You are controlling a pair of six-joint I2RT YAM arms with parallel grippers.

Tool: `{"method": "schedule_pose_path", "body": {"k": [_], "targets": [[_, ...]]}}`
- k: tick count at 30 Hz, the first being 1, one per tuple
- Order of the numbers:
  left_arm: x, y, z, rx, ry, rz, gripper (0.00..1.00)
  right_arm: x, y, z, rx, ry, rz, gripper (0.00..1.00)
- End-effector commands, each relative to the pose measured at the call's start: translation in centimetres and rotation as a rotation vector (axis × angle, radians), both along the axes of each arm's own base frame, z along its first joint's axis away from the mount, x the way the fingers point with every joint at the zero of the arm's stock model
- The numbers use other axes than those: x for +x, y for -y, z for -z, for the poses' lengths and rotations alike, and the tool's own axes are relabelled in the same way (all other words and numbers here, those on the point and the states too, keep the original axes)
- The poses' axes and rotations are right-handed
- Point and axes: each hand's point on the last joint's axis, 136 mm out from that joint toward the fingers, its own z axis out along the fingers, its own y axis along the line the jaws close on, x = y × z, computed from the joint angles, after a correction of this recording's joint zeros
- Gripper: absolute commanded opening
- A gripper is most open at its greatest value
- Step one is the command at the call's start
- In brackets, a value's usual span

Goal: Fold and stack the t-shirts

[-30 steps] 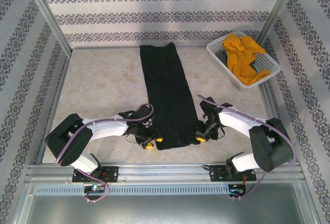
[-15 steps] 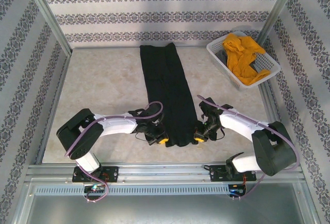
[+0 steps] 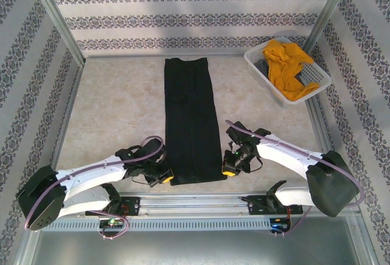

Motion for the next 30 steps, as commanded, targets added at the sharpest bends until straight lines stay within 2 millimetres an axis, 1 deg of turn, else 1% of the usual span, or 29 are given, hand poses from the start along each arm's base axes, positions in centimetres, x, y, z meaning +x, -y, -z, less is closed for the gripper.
{"method": "schedule_pose_path", "body": {"k": [1, 3, 6, 9, 13, 18, 21, 22, 24, 27, 30], "targets": [[0.7, -1.2, 0.0, 0.036, 0.022, -0.092, 0.0, -0.4, -0.4, -0.7, 0.009, -0.042, 0.058, 0.0], [1.9, -0.7, -0.9, 0.015, 0.078, -0.112, 0.0, 0.5, -0.5, -1.3, 0.006, -0.015, 0.077, 0.0], [4.2, 0.0, -2.9, -0.003, 0.166, -0.134, 0.0, 2.2, -1.0, -2.3, 0.005, 0.024, 0.102, 0.0], [6.9, 0.1, -4.8, -0.015, 0.241, -0.17, 0.0, 4.8, -1.2, -3.5, 0.001, 0.079, 0.136, 0.0], [11.2, -1.0, -6.9, -0.036, 0.325, -0.25, 0.0, 9.4, -1.2, -5.3, -0.001, 0.161, 0.182, 0.0], [16.8, -1.6, -8.9, -0.077, 0.391, -0.281, 0.0, 15.8, -1.9, -6.7, 0.017, 0.241, 0.218, 0.0], [20.1, -2.0, -9.5, -0.094, 0.419, -0.286, 0.0, 19.7, -2.3, -6.9, 0.022, 0.271, 0.228, 0.0], [21.1, -2.2, -9.2, -0.092, 0.416, -0.289, 0.0, 20.9, -2.5, -6.8, 0.025, 0.272, 0.232, 0.0], [23.3, -2.6, -9.5, -0.097, 0.434, -0.298, 0.0, 23.1, -3.3, -6.8, 0.052, 0.279, 0.238, 0.0], [26.0, -3.3, -9.6, -0.099, 0.446, -0.308, 0.0, 25.8, -3.9, -6.5, 0.049, 0.288, 0.238, 0.0], [28.2, -3.8, -9.5, -0.103, 0.452, -0.317, 0.0, 27.9, -4.1, -6.0, 0.044, 0.289, 0.249, 0.0]]}}
